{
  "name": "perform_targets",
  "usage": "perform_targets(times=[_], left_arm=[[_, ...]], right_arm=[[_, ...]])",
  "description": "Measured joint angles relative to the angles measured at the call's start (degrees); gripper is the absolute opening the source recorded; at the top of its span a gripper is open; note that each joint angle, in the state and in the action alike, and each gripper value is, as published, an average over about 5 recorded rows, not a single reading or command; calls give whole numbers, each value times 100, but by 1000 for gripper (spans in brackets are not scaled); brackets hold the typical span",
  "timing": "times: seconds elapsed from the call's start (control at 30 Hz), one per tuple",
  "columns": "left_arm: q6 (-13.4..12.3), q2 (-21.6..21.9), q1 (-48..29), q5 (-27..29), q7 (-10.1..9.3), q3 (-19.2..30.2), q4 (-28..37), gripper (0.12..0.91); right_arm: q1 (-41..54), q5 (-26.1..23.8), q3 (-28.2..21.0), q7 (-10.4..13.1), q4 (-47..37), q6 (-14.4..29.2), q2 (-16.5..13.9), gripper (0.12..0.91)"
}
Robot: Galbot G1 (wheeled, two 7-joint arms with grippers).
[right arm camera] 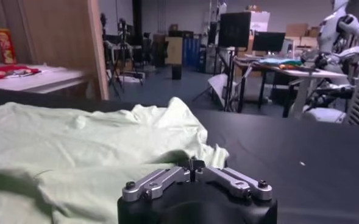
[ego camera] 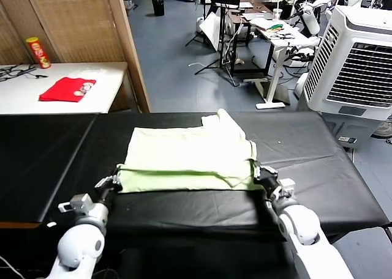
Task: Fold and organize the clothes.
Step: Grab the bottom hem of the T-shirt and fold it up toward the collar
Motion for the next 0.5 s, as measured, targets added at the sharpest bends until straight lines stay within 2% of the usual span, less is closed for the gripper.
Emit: perform_targets(times=[0.07, 0.17, 0.37, 0.5], left_arm=[[27, -13, -6, 69, -11, 4, 15, 127], [38, -27, 27, 167, 9, 6, 11, 177], [47, -28, 160, 250, 32, -23, -55, 484], [105, -21, 290, 308, 120, -28, -106, 702]], right_arm=[[-62, -5, 29, -42, 78, -99, -26, 247], [-232, -17, 98, -64, 297, -232, -95, 414], [-773, -81, 337, -50, 917, -369, -327, 719], [-1141, -132, 481, -35, 1251, -382, -388, 791]])
